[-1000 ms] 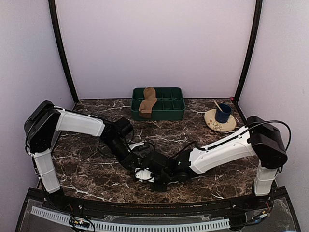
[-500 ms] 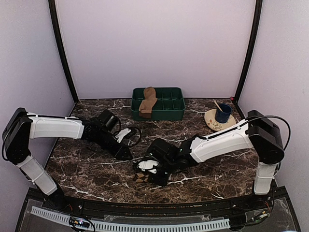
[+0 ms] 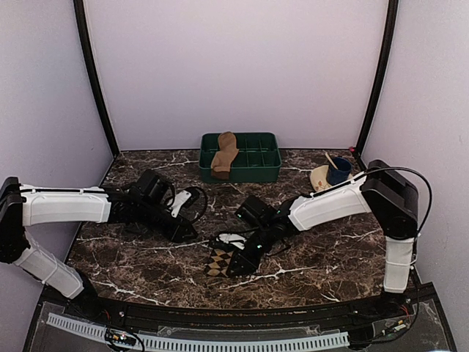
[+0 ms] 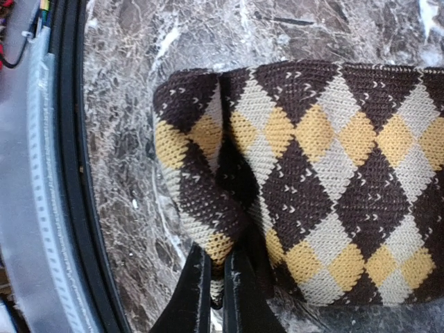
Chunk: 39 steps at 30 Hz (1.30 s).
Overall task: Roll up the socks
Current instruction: Place the sock at the center of the board.
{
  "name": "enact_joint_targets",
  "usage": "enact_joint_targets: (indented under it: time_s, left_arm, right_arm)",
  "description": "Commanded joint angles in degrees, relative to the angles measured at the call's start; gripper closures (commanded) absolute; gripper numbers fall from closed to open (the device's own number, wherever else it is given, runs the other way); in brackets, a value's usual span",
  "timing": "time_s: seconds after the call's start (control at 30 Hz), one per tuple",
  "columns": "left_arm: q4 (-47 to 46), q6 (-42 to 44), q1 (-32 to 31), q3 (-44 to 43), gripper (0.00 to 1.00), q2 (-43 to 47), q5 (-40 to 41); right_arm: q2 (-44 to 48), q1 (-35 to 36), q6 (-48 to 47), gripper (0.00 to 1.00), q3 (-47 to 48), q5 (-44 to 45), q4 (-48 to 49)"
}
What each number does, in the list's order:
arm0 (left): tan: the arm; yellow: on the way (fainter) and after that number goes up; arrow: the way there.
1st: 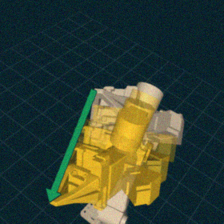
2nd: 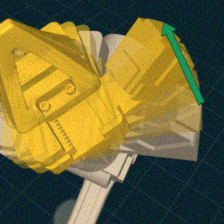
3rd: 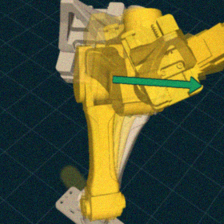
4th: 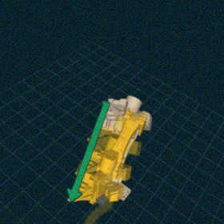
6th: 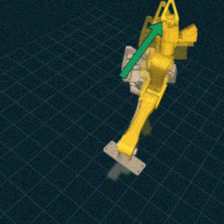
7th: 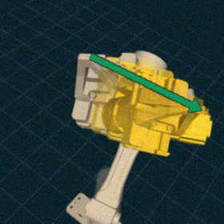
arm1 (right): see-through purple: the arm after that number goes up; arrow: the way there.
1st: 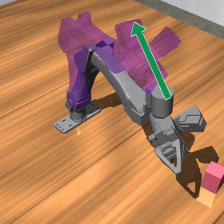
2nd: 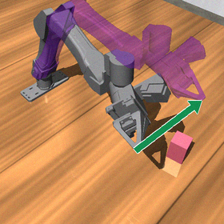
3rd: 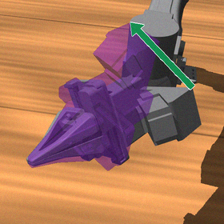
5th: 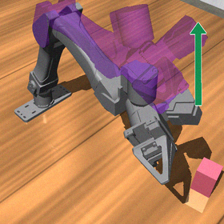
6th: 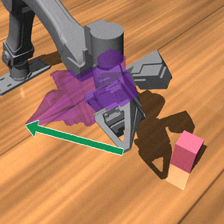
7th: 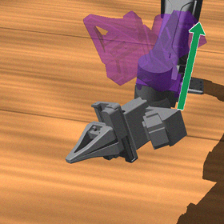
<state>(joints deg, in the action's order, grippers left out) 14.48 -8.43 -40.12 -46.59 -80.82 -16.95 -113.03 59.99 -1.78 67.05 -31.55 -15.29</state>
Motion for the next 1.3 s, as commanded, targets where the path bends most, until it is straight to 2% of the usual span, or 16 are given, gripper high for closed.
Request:
enact_joint_targets:
  time_s: [0.0, 0.27, 0.5, 0.93, 1.27]
  left_arm:
    - [-3.3, 0.5, -4.6, 1.5, 0.68, 1.9, 5.5]
    - [-4.7, 4.7, -10.0, 2.4, 0.68, 2.8, 8.8]
    - [-5.8, 11.4, -16.8, 3.8, 0.65, 5.7, 11.6]
    - [-2.5, 22.2, -28.5, 2.5, 0.65, 1.5, 20.2]
    - [-5.0, 29.2, -33.0, 2.4, 0.64, -2.2, 26.3]
  right_arm:
    - [-4.7, -2.1, 2.3, 1.0, 1.0, -9.5, -7.4]
    - [-7.1, -5.2, 6.2, 1.0, 1.4, -17.8, -6.5]
    - [-7.6, -6.1, 9.4, 1.0, 1.1, -20.3, -5.0]
    - [-7.8, -7.5, 10.9, 1.0, 1.6, -20.5, -6.3]
    - [-8.3, -7.7, 11.3, 1.0, 2.0, -21.6, -6.3]
